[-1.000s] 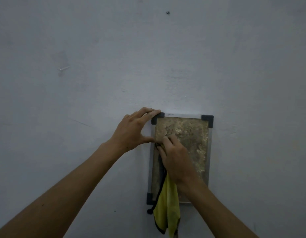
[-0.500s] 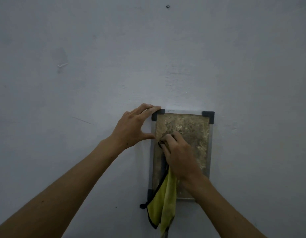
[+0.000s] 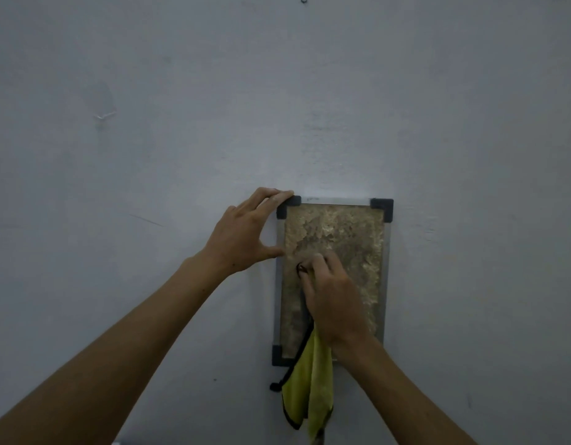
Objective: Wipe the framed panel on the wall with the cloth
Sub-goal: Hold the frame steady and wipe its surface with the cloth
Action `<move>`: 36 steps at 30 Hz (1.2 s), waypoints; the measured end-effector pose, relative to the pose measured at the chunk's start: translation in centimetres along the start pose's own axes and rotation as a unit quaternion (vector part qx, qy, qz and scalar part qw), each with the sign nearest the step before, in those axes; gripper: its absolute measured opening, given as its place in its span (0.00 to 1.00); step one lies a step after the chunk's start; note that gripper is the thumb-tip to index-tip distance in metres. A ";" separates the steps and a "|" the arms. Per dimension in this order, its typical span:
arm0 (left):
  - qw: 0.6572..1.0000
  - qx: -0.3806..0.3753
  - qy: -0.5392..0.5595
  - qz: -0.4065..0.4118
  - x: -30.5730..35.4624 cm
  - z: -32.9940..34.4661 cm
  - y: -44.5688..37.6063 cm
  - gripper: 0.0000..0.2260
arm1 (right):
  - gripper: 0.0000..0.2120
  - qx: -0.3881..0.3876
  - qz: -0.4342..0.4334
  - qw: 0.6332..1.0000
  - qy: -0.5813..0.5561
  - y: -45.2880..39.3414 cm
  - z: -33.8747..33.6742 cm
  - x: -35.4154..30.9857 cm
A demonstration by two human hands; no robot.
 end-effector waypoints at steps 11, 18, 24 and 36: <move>1.000 0.001 0.008 -0.004 0.3 0.0 0.0 0.45 | 0.05 0.040 0.047 0.998 -0.020 -0.4 -0.9 1.3; 1.000 0.001 0.008 -0.002 0.4 -0.2 0.1 0.45 | 0.06 -0.088 0.003 0.996 0.021 2.9 2.7 -0.5; 1.000 -0.001 0.005 -0.020 0.7 0.1 0.0 0.47 | 0.04 0.089 0.118 0.989 -0.024 2.3 -0.3 2.5; 0.999 0.002 -0.002 -0.035 1.0 1.1 0.0 0.48 | 0.03 0.075 0.094 0.991 -0.054 1.4 -0.3 1.7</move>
Point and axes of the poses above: each hand's wrist, its own y-axis away from the middle knuckle, its own z-axis out of the palm, x = y × z, the point moved 4 cm from there along -y, towards the middle knuckle, and after that the axes turned 7 degrees about -y, right-handed, at the moved point
